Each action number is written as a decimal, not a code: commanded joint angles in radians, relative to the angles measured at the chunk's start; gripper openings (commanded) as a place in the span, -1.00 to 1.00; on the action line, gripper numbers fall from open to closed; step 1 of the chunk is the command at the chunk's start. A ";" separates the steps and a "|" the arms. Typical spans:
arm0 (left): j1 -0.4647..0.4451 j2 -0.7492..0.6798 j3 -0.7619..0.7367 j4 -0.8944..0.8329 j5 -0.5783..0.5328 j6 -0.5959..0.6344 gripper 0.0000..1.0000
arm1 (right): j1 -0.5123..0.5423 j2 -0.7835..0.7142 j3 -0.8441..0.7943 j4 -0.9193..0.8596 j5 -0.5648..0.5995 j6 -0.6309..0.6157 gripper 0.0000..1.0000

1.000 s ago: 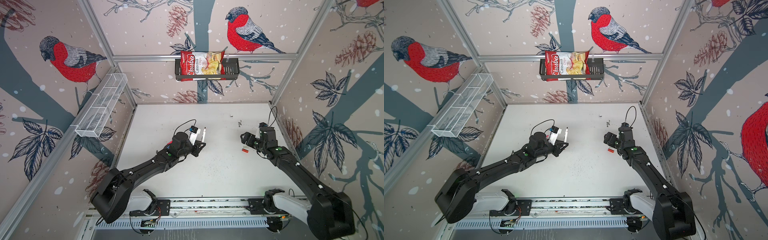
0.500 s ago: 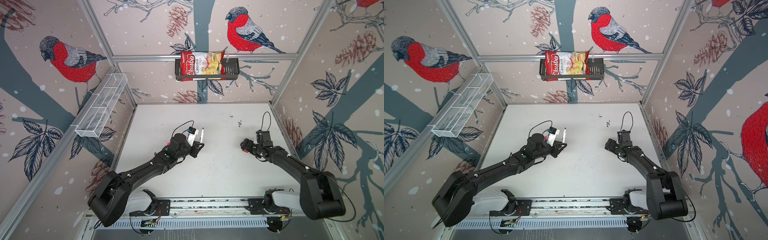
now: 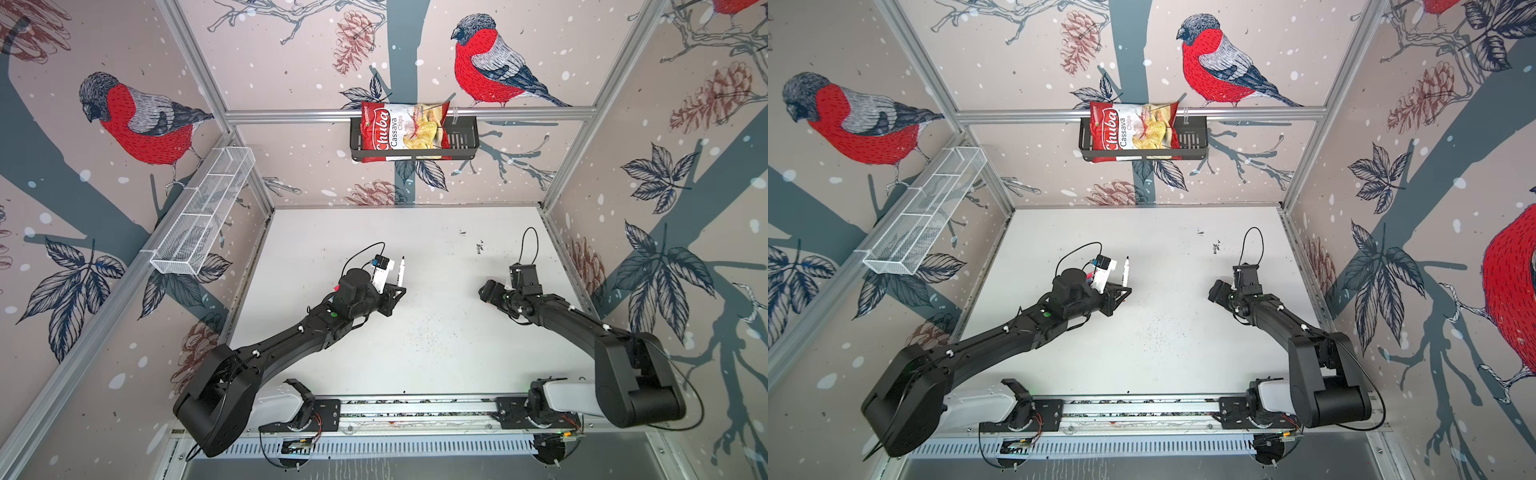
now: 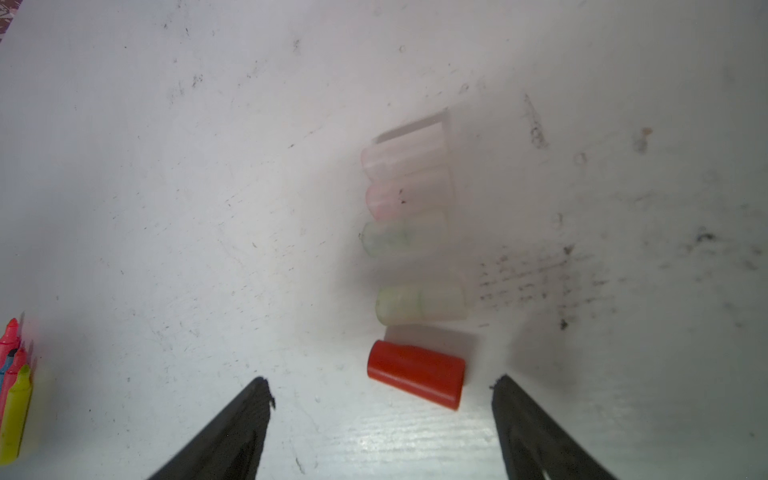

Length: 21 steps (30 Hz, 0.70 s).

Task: Insert the pens into the pen caps
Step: 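Lower the right gripper onto the red cap and grasp it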

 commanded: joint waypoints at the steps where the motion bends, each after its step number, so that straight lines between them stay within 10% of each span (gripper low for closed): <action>1: 0.008 -0.010 -0.005 0.037 -0.003 0.006 -1.00 | 0.009 0.017 0.008 0.037 -0.020 0.008 0.69; 21: 0.039 -0.072 -0.045 0.025 -0.011 0.005 -1.00 | 0.151 0.147 0.082 0.088 0.016 0.039 0.63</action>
